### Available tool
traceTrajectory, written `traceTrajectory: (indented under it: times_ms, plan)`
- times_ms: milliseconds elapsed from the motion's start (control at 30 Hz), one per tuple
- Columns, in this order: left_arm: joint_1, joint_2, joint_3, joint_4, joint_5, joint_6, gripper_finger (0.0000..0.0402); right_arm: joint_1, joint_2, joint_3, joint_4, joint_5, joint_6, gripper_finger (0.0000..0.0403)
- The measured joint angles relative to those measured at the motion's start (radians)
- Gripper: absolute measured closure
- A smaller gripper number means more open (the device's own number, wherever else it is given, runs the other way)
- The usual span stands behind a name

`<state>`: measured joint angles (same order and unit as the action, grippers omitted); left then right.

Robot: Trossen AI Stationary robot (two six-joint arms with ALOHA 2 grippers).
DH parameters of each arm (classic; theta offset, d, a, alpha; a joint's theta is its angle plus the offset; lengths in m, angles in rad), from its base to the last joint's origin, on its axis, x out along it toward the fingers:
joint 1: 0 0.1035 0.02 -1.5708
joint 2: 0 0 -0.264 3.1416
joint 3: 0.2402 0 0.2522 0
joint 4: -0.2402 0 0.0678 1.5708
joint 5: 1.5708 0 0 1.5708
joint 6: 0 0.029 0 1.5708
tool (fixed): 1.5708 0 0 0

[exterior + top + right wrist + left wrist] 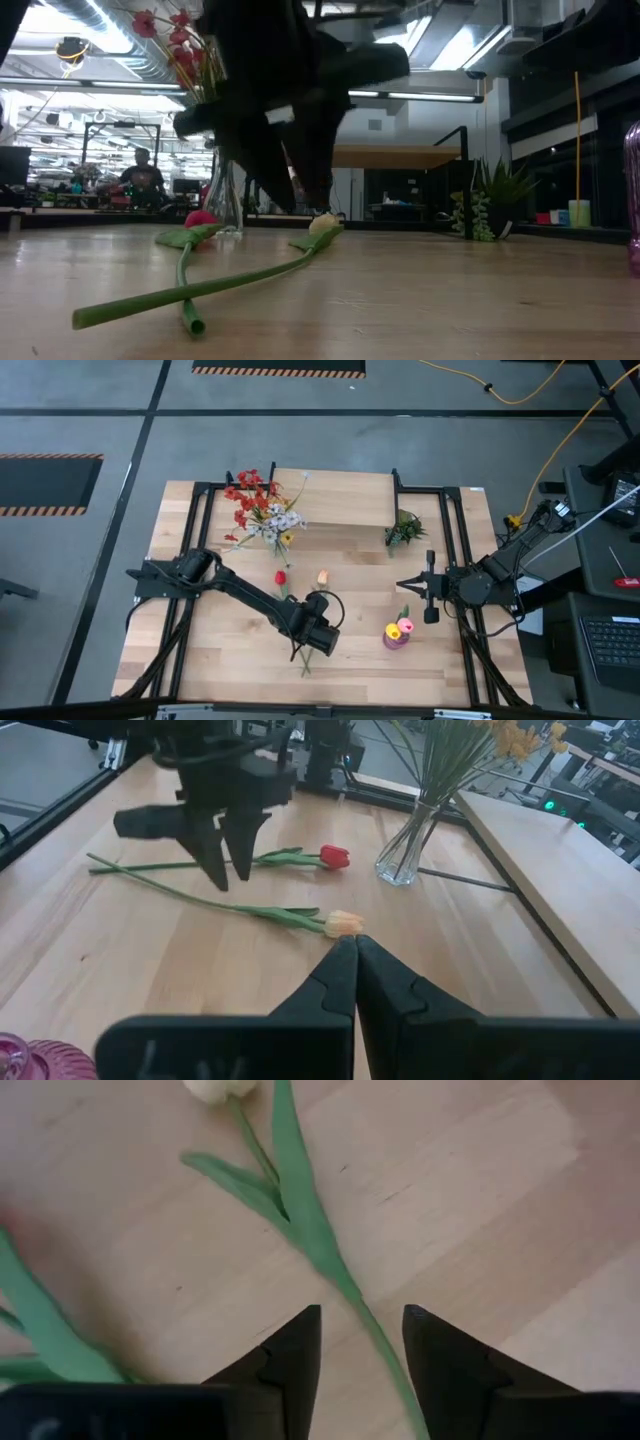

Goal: Pick and place flowers into a vace then onto a shelf
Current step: Put the white flower into the purple vase

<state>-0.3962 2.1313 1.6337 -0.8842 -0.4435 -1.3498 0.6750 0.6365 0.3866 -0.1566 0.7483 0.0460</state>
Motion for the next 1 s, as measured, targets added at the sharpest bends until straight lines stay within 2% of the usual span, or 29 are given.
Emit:
traceTrajectory:
  times_ms: [233, 700, 1000]
  plan:
    - [0.0, 0.026, 0.0, 0.101, 0.034, -0.001, 0.0258, 0.0, 0.0, 0.0, -0.001, 0.0, 0.001, 0.0395]
    - [-0.003, 0.044, 0.0, 0.073, 0.048, -0.073, 0.0258, 0.0, 0.0, 0.0, -0.006, 0.0, 0.004, 0.0395]
    - [-0.004, 0.092, 0.005, 0.066, 0.099, -0.1, 0.0258, 0.0, 0.001, 0.0, -0.008, -0.038, 0.005, 0.0395]
